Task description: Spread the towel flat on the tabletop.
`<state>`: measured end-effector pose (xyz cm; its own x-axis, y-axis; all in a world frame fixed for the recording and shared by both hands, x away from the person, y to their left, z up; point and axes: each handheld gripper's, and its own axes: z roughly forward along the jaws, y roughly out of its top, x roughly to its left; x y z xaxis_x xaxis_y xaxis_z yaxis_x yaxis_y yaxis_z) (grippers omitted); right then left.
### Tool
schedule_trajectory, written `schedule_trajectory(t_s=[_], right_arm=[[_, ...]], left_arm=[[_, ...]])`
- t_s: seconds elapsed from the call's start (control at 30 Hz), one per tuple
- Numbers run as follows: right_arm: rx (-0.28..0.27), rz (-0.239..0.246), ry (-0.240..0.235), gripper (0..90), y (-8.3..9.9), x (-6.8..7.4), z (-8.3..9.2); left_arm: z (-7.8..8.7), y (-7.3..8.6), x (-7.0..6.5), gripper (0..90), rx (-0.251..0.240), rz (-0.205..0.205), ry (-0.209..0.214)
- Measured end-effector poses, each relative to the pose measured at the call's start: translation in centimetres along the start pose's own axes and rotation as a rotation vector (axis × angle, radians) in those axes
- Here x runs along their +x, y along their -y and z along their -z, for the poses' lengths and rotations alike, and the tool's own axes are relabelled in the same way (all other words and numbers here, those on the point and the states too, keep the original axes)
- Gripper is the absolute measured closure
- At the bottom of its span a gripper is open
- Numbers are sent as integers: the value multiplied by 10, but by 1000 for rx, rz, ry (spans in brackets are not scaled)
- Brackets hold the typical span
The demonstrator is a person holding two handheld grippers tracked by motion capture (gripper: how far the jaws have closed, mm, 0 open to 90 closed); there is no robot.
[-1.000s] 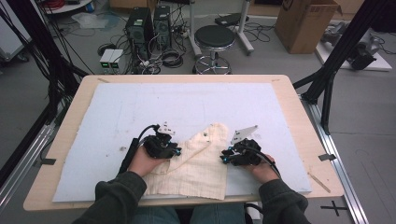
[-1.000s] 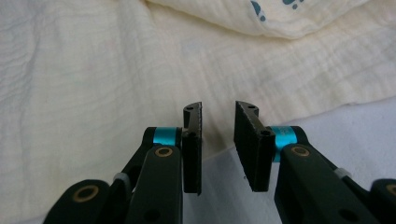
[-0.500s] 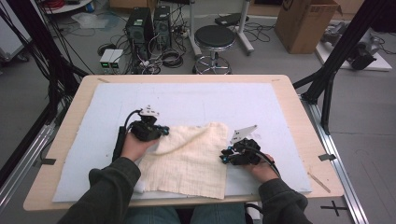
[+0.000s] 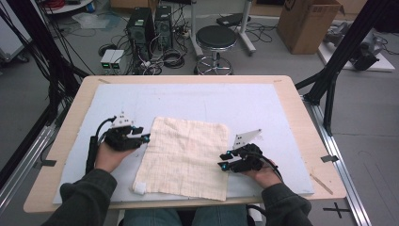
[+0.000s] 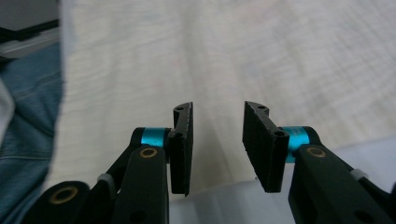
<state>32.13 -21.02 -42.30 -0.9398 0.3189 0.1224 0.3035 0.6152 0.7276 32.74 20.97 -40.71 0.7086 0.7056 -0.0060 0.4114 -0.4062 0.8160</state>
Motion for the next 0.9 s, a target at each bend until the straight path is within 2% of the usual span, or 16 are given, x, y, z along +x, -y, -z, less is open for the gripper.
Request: schedule_trajectory(t_s=[0.07, 0.1, 0.13, 0.2, 0.27, 0.33, 0.43, 0.5, 0.57, 0.6, 0.63, 0.67, 0.7, 0.73, 0.77, 0.9], right_arm=[[23, 26, 31, 620, 0, 5, 0], [40, 16, 66, 607, 0, 3, -1], [49, -1, 110, 603, -2, -4, 0], [44, -61, 180, 596, -4, -23, 1], [39, -108, 253, 577, -8, -43, 1], [13, -162, 301, 544, -13, -68, -2], [9, -227, 332, 509, -19, -95, -9], [10, -261, 312, 507, -22, -109, -17], [30, -253, 306, 588, -24, -114, -25], [40, -235, 320, 677, -25, -114, -27], [41, -224, 309, 818, -26, -116, -26], [50, -236, 279, 846, -27, -118, -25], [69, -227, 279, 856, -29, -121, -25], [89, -207, 315, 860, -32, -121, -24], [104, -196, 331, 860, -35, -123, -24], [109, -203, 389, 862, -46, -139, -23]], left_arm=[[5, 9, -11, 542, -6, -29, 21], [5, 11, -14, 541, 22, -49, 34], [6, 14, -18, 533, 26, -63, 29], [6, 20, -24, 522, 5, -53, 56], [3, 25, -28, 512, 10, -63, 71], [0, 29, -28, 504, 16, -60, 85], [-2, 33, -27, 500, 34, -56, 82], [-3, 34, -26, 495, 30, -48, 86], [-4, 34, -25, 491, 35, -40, 86], [-5, 35, -24, 488, 41, -41, 89], [-5, 35, -24, 488, 41, -42, 91], [-6, 35, -24, 489, 40, -37, 94], [-7, 35, -24, 489, 44, -47, 96], [-7, 35, -25, 488, 44, -43, 98], [-7, 35, -25, 488, 46, -43, 99], [-8, 33, -23, 489, 34, -35, 90]])
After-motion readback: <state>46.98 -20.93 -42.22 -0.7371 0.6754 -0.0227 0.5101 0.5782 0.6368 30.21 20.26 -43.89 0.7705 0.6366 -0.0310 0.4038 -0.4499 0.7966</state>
